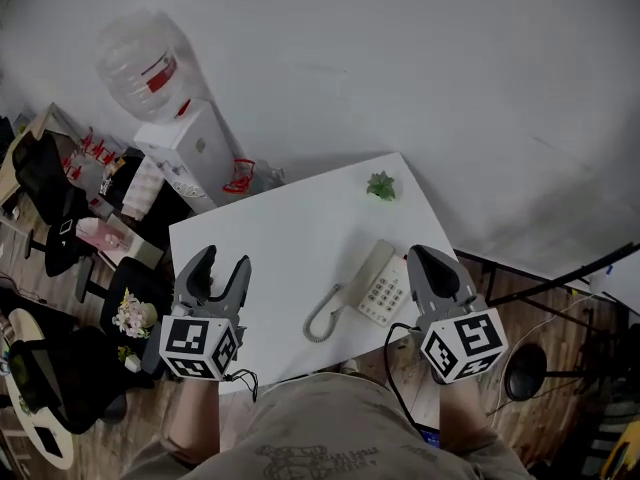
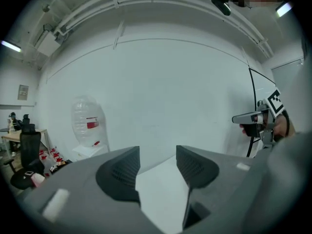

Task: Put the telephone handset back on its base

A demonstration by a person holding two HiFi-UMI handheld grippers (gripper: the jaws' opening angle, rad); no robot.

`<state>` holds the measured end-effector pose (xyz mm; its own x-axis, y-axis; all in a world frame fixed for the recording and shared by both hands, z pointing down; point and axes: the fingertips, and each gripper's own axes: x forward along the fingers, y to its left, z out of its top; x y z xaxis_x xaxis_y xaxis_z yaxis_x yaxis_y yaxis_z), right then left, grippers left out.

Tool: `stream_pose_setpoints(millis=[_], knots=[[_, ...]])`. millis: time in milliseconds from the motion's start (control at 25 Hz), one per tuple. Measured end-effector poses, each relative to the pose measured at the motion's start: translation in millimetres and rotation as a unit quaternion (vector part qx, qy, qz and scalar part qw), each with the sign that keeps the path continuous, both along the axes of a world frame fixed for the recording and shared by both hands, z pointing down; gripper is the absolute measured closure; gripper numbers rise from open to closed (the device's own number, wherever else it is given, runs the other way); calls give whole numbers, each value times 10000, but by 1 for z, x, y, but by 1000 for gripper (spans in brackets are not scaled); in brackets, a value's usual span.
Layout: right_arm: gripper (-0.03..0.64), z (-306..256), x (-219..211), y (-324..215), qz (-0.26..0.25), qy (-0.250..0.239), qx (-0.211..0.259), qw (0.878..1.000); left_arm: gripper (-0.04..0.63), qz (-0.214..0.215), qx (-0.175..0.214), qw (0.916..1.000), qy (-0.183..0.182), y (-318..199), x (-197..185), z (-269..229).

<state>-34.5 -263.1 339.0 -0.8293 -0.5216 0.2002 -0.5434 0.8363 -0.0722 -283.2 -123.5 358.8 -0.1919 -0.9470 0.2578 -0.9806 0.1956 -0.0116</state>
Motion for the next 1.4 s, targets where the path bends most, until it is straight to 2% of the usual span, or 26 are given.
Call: stream_pose_setpoints(millis=[120,240,280,640,1040,1400], knots=[[589,0,-9,4,-130,4,19,9999,424,-83,-127,9999,-24,7,-3,6],[589,0,-12,10,-221,20,11,9998,576,-245,-91,9996,-63,12,-7,5],[589,-1,-13,12,-262,11,18,9997,594,-261,-60,9996,-71,13,-7,4],[589,-4,-15,25,-514,11,131,9986,594,-143,-37,9998,-128,16,-3,0],[589,-5,6,17,-247,131,107,9996,594,-113,-99,9998,-134,23,-1,-4],[589,-15,11,13,-128,157,265,9994,595,15,-109,9996,-248,21,2,-10]])
